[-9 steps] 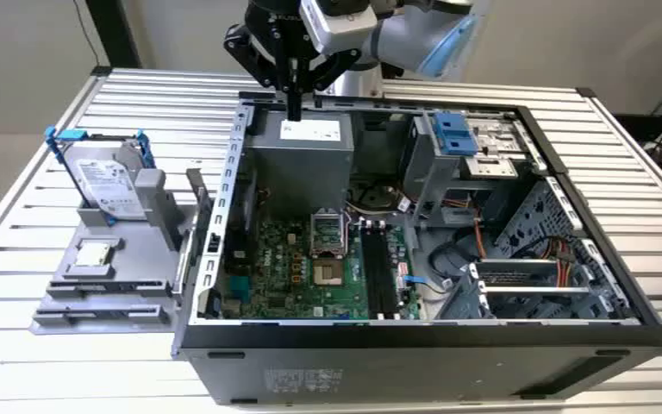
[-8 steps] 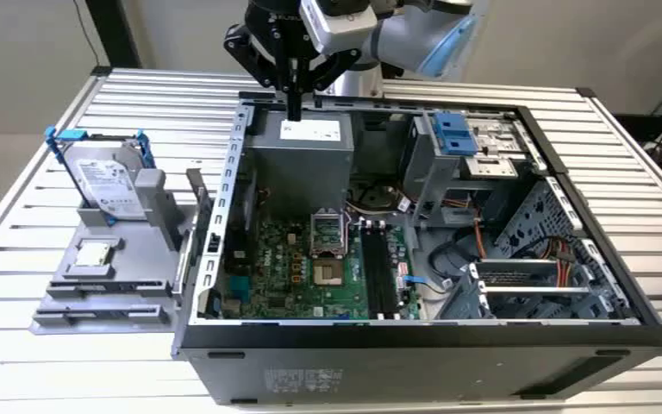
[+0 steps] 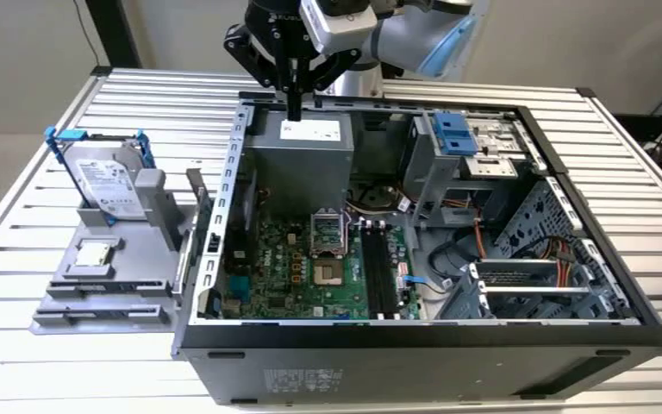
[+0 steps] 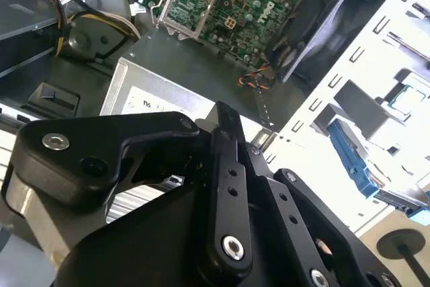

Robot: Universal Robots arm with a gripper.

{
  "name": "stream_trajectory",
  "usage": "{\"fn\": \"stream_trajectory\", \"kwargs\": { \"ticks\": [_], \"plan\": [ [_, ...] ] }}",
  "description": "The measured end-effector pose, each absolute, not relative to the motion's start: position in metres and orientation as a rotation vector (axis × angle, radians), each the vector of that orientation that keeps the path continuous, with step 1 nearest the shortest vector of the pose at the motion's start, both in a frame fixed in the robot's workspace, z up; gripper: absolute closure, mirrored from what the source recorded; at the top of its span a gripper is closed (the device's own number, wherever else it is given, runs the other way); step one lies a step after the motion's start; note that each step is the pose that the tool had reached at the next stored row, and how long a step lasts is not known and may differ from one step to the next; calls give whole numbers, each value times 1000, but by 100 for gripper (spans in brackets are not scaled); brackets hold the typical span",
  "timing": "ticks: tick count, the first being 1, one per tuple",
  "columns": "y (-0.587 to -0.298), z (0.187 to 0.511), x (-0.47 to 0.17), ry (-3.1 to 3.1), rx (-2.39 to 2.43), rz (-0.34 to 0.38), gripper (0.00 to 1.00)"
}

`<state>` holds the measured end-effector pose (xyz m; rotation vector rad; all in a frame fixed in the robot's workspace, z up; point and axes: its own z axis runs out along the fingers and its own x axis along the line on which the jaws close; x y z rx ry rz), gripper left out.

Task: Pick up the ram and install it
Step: 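Reach for the ram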

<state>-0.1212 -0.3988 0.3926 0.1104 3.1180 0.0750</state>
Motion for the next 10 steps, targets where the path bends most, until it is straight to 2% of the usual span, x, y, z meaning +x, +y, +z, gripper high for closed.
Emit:
{"fn": "stream_trajectory", "kwargs": {
  "ticks": [10],
  "plan": [
    [-399,393,-132,3118,110,75,100]
  ]
}}
